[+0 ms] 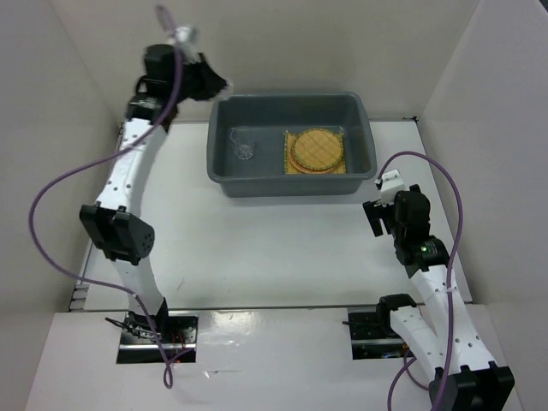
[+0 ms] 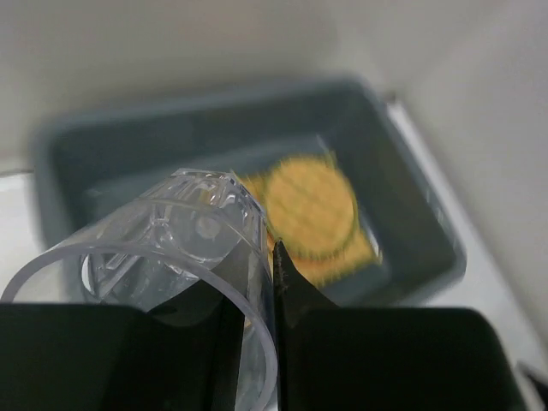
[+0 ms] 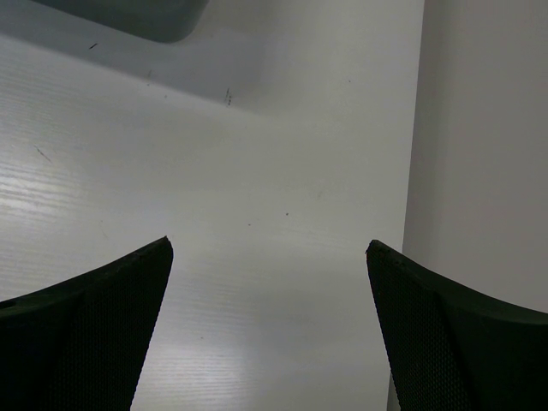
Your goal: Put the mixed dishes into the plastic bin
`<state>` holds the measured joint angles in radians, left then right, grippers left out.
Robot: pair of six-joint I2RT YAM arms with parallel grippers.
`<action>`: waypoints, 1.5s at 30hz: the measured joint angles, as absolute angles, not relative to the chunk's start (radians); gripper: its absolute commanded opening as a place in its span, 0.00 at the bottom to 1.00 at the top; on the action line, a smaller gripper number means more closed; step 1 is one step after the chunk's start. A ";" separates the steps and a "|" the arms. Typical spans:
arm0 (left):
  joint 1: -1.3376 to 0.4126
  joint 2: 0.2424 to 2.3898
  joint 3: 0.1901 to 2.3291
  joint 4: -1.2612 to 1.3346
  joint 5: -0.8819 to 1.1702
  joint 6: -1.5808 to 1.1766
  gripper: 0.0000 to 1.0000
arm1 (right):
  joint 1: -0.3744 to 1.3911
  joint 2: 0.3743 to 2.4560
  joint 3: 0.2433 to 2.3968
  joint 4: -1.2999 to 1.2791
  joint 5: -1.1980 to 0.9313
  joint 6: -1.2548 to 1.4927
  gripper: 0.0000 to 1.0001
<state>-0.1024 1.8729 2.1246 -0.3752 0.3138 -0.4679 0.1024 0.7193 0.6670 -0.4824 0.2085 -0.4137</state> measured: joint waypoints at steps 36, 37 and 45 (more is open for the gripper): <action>-0.384 2.371 2.134 -0.675 -0.058 -0.165 0.43 | 0.102 0.738 0.667 -0.483 0.209 -0.413 0.98; -0.384 2.373 2.140 -0.673 -0.053 -0.162 0.61 | 0.102 0.738 0.667 -0.483 0.212 -0.413 0.98; -0.384 2.364 2.321 -0.679 -0.028 -0.220 1.00 | 0.102 0.746 0.667 -0.483 0.225 -0.410 0.98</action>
